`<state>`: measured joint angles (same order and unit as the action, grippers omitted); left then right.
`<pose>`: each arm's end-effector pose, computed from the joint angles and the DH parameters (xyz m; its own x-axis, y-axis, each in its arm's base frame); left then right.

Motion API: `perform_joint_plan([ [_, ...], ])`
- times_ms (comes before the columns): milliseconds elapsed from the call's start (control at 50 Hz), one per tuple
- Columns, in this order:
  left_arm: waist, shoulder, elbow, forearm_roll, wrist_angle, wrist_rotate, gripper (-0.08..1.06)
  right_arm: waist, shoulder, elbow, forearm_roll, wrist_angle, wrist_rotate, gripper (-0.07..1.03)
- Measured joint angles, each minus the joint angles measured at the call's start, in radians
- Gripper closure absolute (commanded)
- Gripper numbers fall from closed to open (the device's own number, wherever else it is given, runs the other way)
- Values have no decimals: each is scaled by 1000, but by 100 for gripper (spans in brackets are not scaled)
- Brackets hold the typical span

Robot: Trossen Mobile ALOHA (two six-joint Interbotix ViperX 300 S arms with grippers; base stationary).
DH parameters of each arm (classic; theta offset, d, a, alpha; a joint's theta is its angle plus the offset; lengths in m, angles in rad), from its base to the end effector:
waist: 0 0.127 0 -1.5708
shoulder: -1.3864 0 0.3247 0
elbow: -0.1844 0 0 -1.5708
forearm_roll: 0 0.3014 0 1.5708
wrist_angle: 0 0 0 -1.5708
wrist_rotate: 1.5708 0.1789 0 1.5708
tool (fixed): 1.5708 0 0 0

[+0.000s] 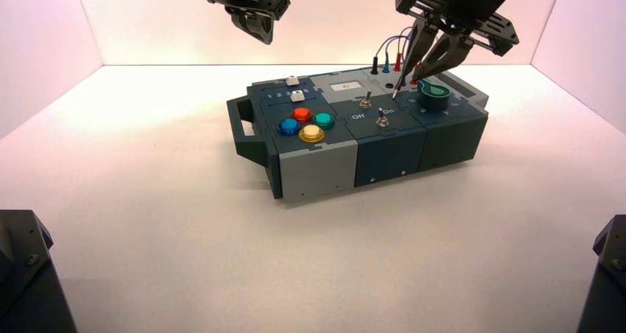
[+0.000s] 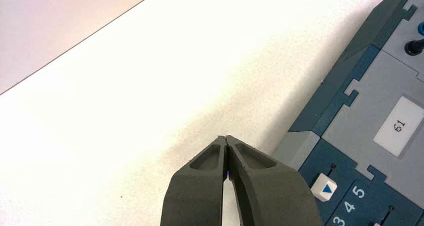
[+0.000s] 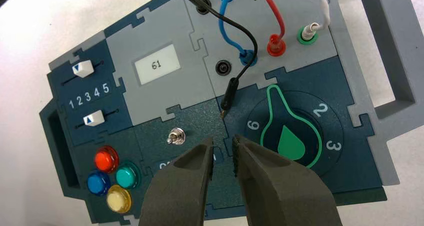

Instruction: Insert the black wire.

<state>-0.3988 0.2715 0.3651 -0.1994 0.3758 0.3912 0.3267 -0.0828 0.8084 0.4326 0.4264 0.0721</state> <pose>0.4381 -0.1987 0.0887 0.4640 -0.2744 -0.8423 0.5730 0.8181 0.0491 0.3080 0.1371 0.0917 0.3535 0.3028 -0.8851 0.0396 0.9405 0.3376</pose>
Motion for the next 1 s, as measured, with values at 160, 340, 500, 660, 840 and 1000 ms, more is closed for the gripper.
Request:
perform_joint_plan([
  [160,2,0,-2,0,-2,0,100,0,8,0,2,-6,2,74],
  [340,2,0,-2,0,-2,0,100,0,25,-8,2,-11,0,74],
  [500,2,0,-2,0,-2,0,100,0,37,-17,2,-14,0,74],
  [660,3,0,-2,0,-2,0,100,0,40,-21,2,-15,0,73],
  [840,5,0,-2,0,-2,0,101,0,49,-21,2,-18,0,74],
  [1000,8,0,-2,0,-2,0,100,0,58,-23,2,-28,0,74],
])
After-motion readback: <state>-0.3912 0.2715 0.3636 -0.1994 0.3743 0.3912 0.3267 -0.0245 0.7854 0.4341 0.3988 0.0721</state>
